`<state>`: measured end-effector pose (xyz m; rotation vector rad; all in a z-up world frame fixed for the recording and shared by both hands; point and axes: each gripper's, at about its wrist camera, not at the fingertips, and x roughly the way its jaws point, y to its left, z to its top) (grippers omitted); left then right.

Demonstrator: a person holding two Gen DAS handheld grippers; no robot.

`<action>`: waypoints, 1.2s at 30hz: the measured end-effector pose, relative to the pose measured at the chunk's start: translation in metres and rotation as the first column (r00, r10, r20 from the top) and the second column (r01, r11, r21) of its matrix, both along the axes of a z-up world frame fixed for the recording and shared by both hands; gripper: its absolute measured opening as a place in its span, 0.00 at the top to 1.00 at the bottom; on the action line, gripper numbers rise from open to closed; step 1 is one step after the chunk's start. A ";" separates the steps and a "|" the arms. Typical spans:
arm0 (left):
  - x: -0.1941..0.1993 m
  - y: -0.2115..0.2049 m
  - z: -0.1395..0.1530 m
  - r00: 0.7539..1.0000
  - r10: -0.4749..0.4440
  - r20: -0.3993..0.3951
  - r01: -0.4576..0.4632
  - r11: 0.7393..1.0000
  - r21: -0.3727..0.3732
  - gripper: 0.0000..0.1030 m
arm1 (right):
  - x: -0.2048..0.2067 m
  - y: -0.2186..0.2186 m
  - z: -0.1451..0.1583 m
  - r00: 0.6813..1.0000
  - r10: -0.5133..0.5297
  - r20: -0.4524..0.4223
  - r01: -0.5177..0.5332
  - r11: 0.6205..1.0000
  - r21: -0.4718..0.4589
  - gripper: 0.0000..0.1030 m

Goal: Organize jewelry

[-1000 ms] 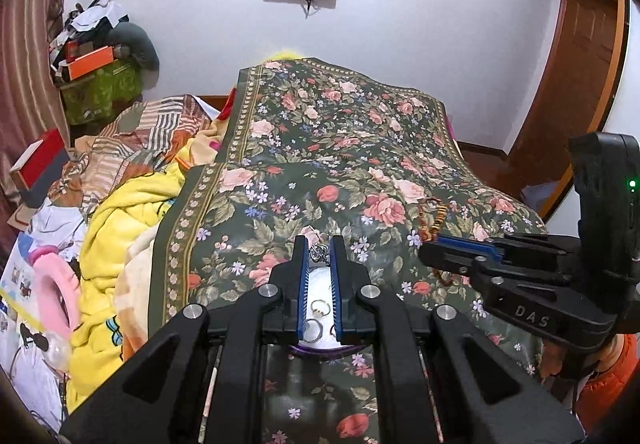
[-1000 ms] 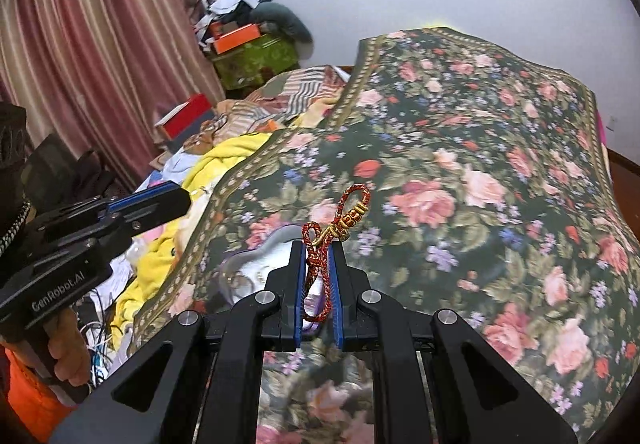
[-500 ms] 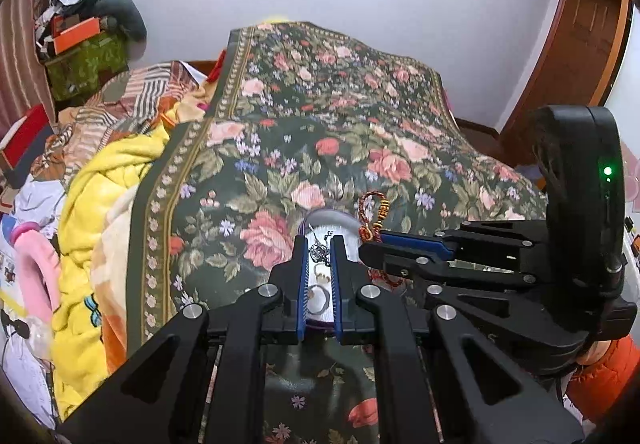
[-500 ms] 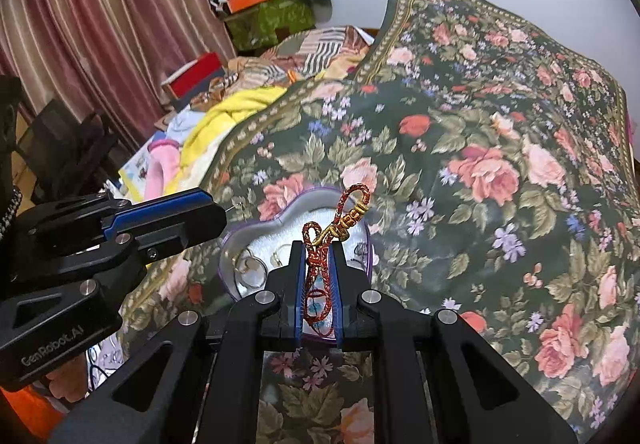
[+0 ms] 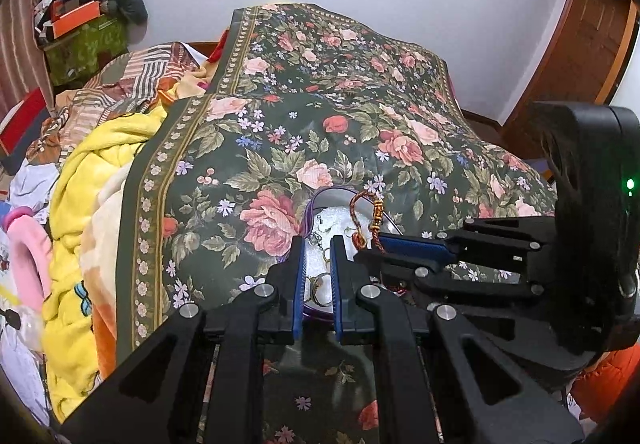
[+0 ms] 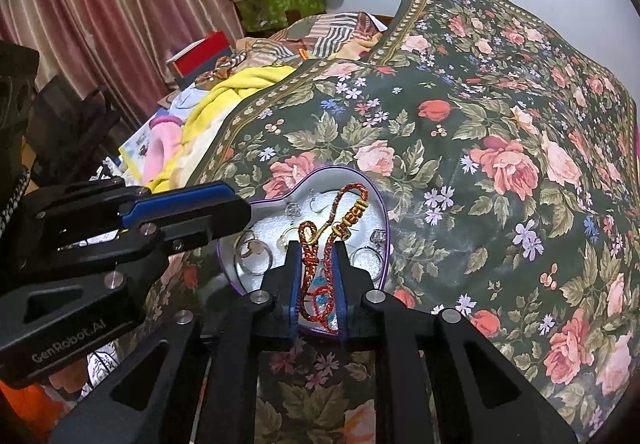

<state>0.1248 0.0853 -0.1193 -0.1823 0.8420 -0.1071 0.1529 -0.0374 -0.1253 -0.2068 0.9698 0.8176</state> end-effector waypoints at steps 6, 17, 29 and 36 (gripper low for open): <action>-0.006 0.000 0.011 1.000 0.009 0.021 -0.010 1.000 0.018 0.92 | -0.005 -0.004 0.012 1.000 -0.005 0.022 0.005 1.000 0.009 0.83; -0.033 -0.006 0.053 0.992 0.024 0.122 -0.031 0.998 0.051 0.92 | -0.026 -0.023 0.065 0.987 -0.058 0.150 0.046 0.996 0.082 0.83; -0.093 -0.030 0.133 0.920 0.050 0.388 -0.100 0.989 0.109 0.81 | -0.071 -0.057 0.145 0.918 -0.169 0.359 0.081 0.966 0.247 0.83; -0.132 -0.036 0.164 0.849 0.076 0.523 -0.155 0.982 0.109 0.59 | -0.104 -0.075 0.174 0.865 -0.239 0.441 0.094 0.940 0.327 0.79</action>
